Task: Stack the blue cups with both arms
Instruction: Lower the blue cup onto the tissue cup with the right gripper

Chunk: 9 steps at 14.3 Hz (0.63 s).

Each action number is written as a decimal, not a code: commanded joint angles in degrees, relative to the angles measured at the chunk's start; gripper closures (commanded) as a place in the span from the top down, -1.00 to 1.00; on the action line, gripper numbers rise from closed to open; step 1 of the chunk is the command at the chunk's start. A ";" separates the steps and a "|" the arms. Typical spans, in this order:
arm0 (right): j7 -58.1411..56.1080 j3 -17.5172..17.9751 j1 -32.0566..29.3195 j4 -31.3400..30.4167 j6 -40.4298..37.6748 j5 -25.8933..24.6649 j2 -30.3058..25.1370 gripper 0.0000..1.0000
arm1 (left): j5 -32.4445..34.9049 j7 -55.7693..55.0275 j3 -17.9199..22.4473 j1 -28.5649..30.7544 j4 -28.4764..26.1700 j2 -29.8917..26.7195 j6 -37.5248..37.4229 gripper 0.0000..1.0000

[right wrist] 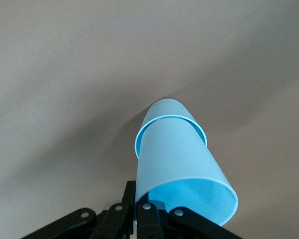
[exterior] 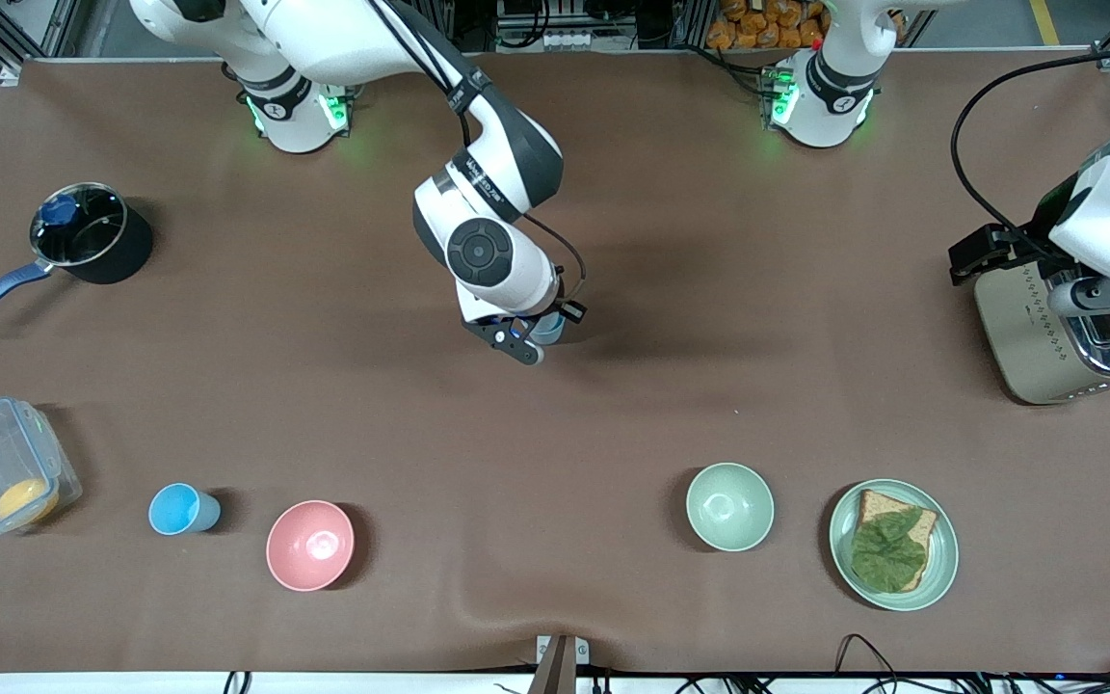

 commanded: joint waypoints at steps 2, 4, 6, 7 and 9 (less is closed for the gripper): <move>3.13 -0.12 0.85 0.56 -0.05 -0.16 0.84 -1.00 | 0.08 0.56 0.00 0.13 0.31 -0.67 -1.00 1.00; 3.30 -0.12 1.11 0.56 -0.05 -0.16 0.84 -1.00 | -0.01 0.56 0.00 -0.13 0.31 -0.67 -1.00 1.00; 3.83 -0.21 1.20 0.56 -0.05 -0.24 0.92 -1.00 | 0.08 0.38 -0.09 -0.39 0.31 -0.67 -1.00 1.00; 3.75 -0.21 1.20 0.56 -0.14 -0.42 0.93 -1.00 | 0.08 0.12 -0.09 -0.39 0.31 -0.67 -1.00 1.00; 3.22 -0.29 1.03 0.56 -0.49 -2.61 0.93 -0.55 | -0.01 0.12 -0.09 -0.39 0.31 -0.58 -1.00 1.00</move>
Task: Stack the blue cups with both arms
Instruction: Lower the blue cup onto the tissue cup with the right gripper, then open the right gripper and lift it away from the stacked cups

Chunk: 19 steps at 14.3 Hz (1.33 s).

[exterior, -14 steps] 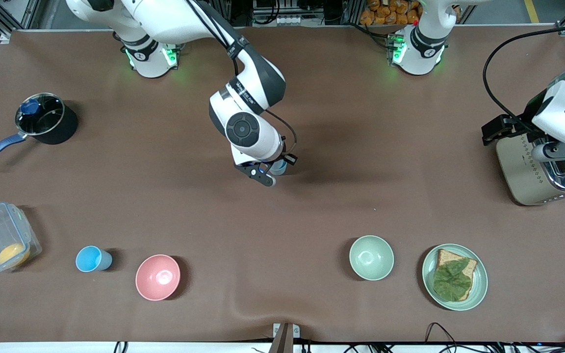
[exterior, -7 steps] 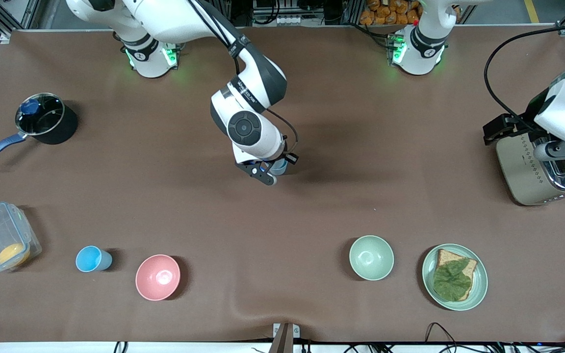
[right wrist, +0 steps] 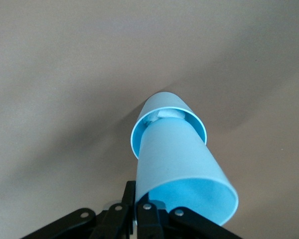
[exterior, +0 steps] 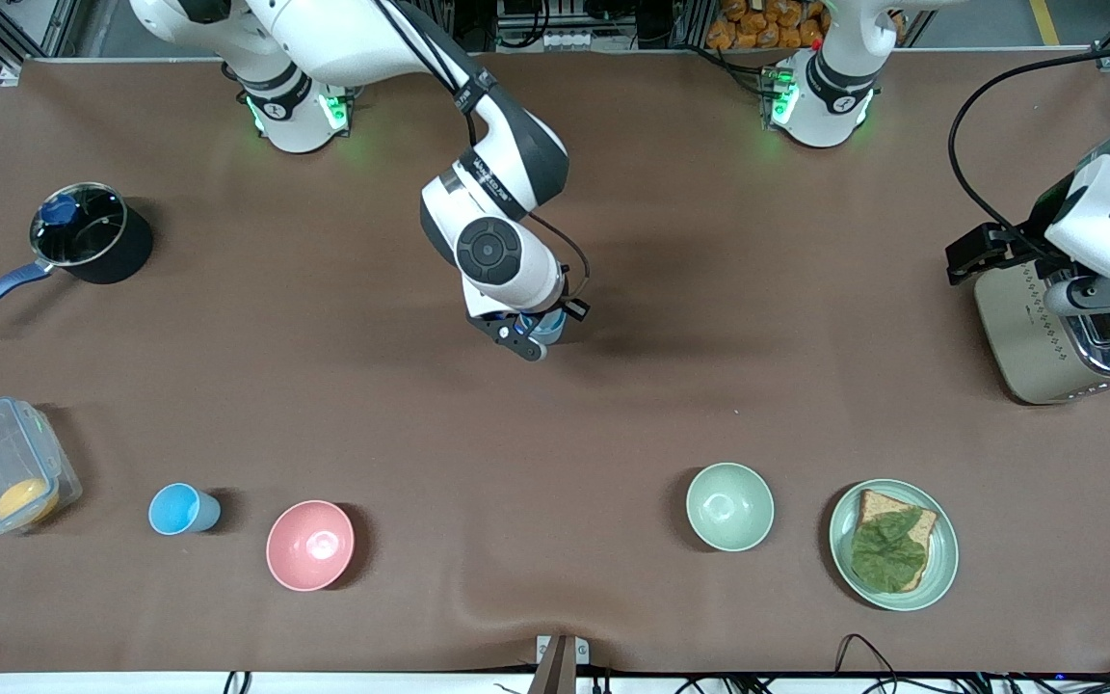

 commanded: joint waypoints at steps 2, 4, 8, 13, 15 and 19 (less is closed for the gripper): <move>1.44 -0.39 0.28 0.63 -0.61 -2.92 0.29 0.20 | -0.01 0.55 0.00 0.04 0.36 -0.66 -1.00 1.00; 1.44 -0.48 0.46 0.72 -0.70 -3.01 -0.14 1.00 | -0.01 0.73 0.09 0.13 0.36 -0.75 -1.00 1.00; 1.26 -0.57 -0.42 1.16 -0.96 -3.01 -1.11 1.00 | -0.01 0.91 0.09 0.39 0.36 -0.84 -1.00 1.00; -3.63 -1.01 -4.54 1.33 -8.85 -5.02 -5.23 1.00 | -0.10 0.91 0.00 0.57 0.36 -1.01 -1.00 1.00; -14.32 -1.18 -6.65 1.25 -16.12 -8.09 -7.34 1.00 | -0.10 1.00 0.09 0.57 0.36 -1.01 -1.00 1.00; -33.05 -1.18 -14.81 0.28 -24.58 -12.50 -10.86 1.00 | -0.01 0.91 0.00 0.57 0.36 -1.01 -1.00 1.00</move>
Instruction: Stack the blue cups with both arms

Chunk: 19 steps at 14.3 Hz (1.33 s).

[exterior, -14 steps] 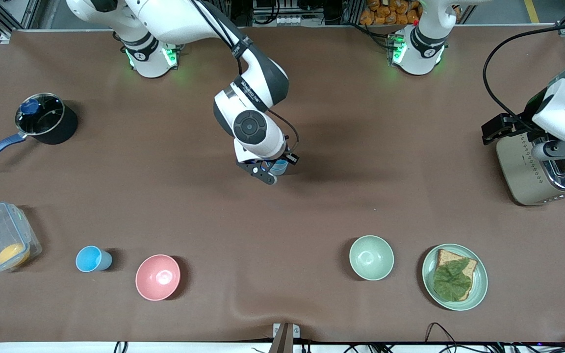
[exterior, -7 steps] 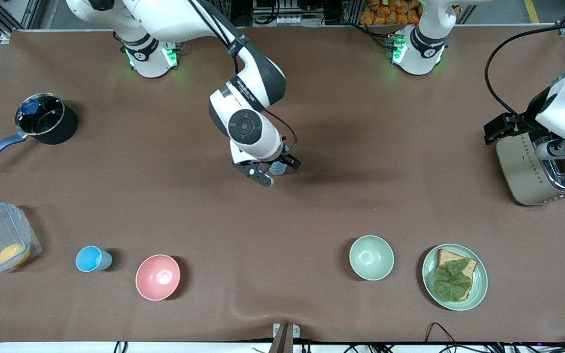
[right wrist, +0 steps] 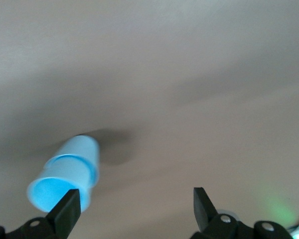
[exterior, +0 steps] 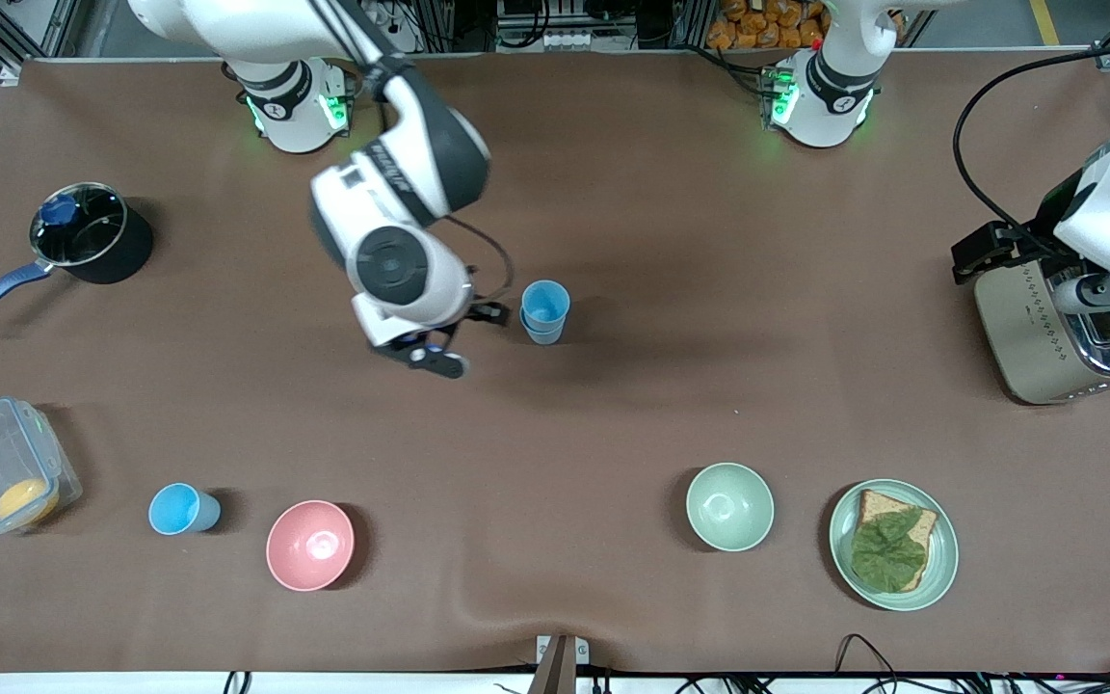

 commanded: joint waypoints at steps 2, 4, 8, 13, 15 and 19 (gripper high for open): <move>-17.38 0.91 -8.66 -2.60 -6.53 -1.65 -3.54 1.00 | -0.10 1.00 -0.02 0.20 0.10 -0.82 -1.00 1.00; -24.94 0.91 -13.14 -5.14 -7.17 -3.31 -5.38 1.00 | -0.19 0.91 -0.11 0.29 0.10 -0.91 -1.00 1.00; -42.88 1.09 -25.09 -6.30 -7.17 -4.73 -8.28 1.00 | -0.01 0.91 -0.11 0.29 0.10 -0.91 -1.00 1.00; -43.61 0.91 -30.30 -7.18 -7.52 -7.53 -18.55 1.00 | -0.10 0.91 -0.11 0.37 0.10 -0.91 -1.00 1.00; -43.44 1.00 -30.04 -7.27 -7.96 -11.64 -22.60 1.00 | -0.10 1.00 -0.02 0.37 0.10 -0.91 -1.00 1.00; -42.82 2.58 -33.37 -7.53 -9.45 -14.41 -27.18 1.00 | -0.10 1.00 -0.11 0.37 0.10 -1.00 -1.00 1.00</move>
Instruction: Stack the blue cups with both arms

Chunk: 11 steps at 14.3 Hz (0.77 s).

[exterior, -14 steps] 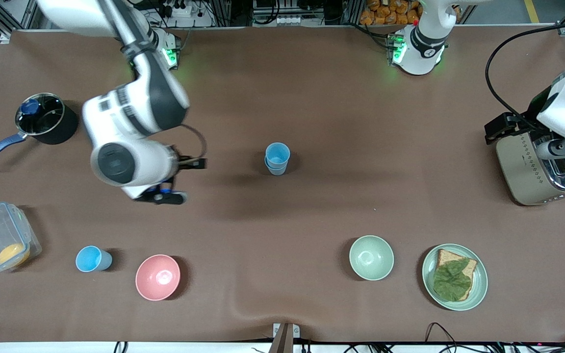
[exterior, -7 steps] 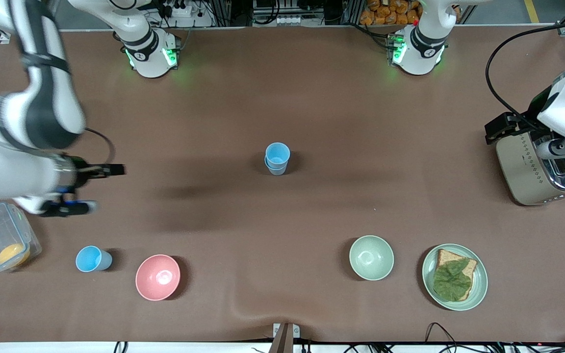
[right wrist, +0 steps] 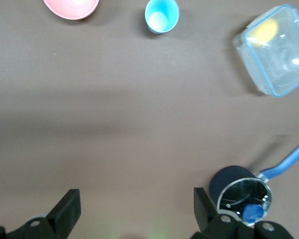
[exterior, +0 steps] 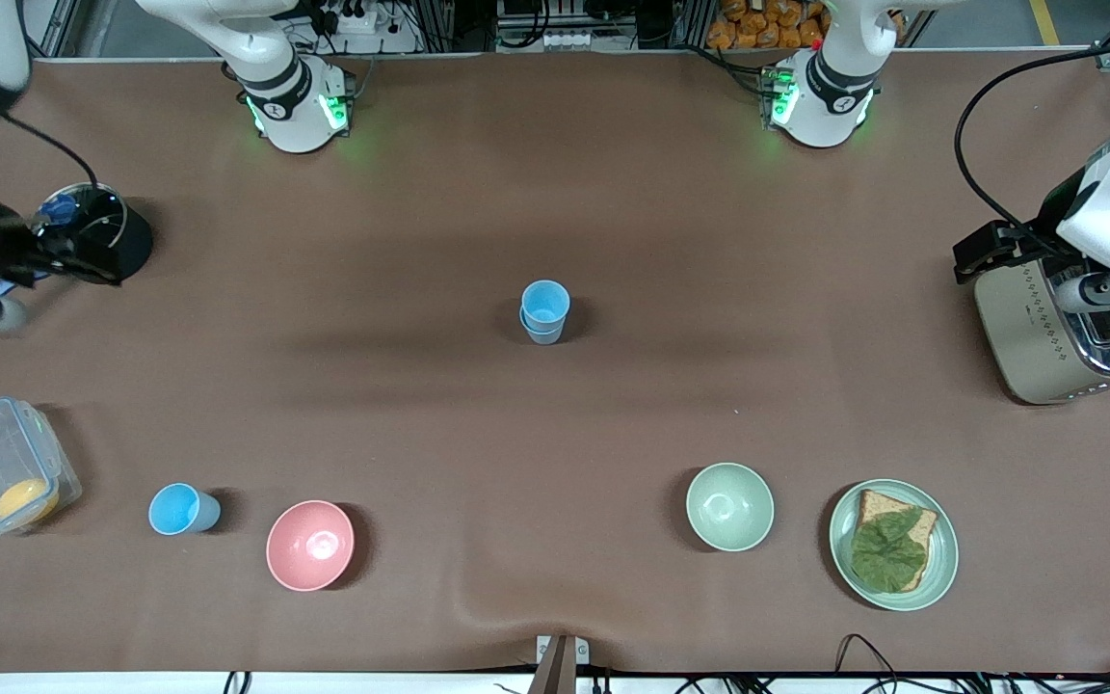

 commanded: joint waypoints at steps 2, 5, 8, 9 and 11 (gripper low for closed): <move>0.06 2.00 -5.85 -2.86 0.18 3.82 -3.10 1.00 | -0.01 1.00 0.05 0.31 0.00 -1.02 -1.08 1.00; 0.14 1.91 -5.94 -2.78 -0.26 4.28 -3.01 1.00 | -0.27 1.08 0.05 0.40 0.00 -1.19 -1.08 1.00; 0.40 1.91 -6.47 -2.52 -2.10 4.36 -3.01 1.00 | -0.80 1.17 0.23 0.83 -0.09 -1.71 -1.35 1.00; 0.49 1.82 -6.38 -2.43 -2.46 4.36 -3.09 1.00 | -0.89 1.17 0.23 1.01 -0.09 -1.81 -1.35 1.00; 0.58 1.82 -6.29 -1.99 -2.20 4.28 -3.62 1.00 | -0.98 1.17 0.31 1.01 -0.09 -1.81 -1.35 1.00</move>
